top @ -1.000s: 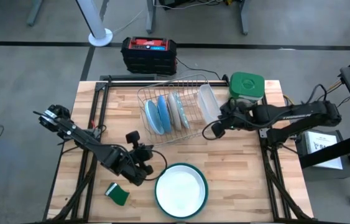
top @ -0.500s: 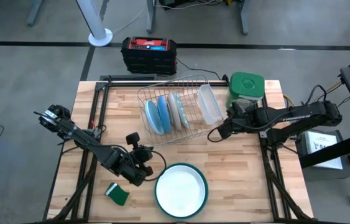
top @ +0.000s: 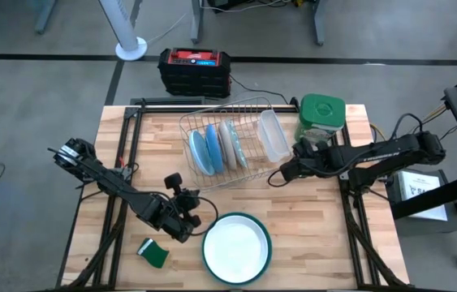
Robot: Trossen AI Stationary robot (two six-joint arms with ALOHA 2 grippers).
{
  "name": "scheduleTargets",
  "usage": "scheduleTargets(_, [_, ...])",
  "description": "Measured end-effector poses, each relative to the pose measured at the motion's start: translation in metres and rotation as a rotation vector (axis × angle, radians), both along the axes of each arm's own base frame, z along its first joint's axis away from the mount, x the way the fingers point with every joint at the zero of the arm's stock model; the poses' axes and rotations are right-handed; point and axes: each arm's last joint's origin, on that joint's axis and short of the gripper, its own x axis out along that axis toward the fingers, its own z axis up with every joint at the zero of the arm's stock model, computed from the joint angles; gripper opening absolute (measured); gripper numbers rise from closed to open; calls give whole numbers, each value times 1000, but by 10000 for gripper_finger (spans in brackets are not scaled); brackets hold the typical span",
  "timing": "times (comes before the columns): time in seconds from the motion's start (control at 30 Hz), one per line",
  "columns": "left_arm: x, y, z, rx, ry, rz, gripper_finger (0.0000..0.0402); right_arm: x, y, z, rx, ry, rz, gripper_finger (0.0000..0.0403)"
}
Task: Sort dishes
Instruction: Adjust the dish rack
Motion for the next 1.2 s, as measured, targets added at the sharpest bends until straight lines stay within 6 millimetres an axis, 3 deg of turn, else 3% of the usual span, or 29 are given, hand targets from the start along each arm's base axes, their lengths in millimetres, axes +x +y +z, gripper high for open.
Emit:
scheduleTargets(0.8, [-17,16,-8,51,56,156,0,29,6,-8,67,-70,168,0])
scheduleTargets(1.2, [-15,7,1,-3,65,122,0,18,6,-9,102,0,132,0])
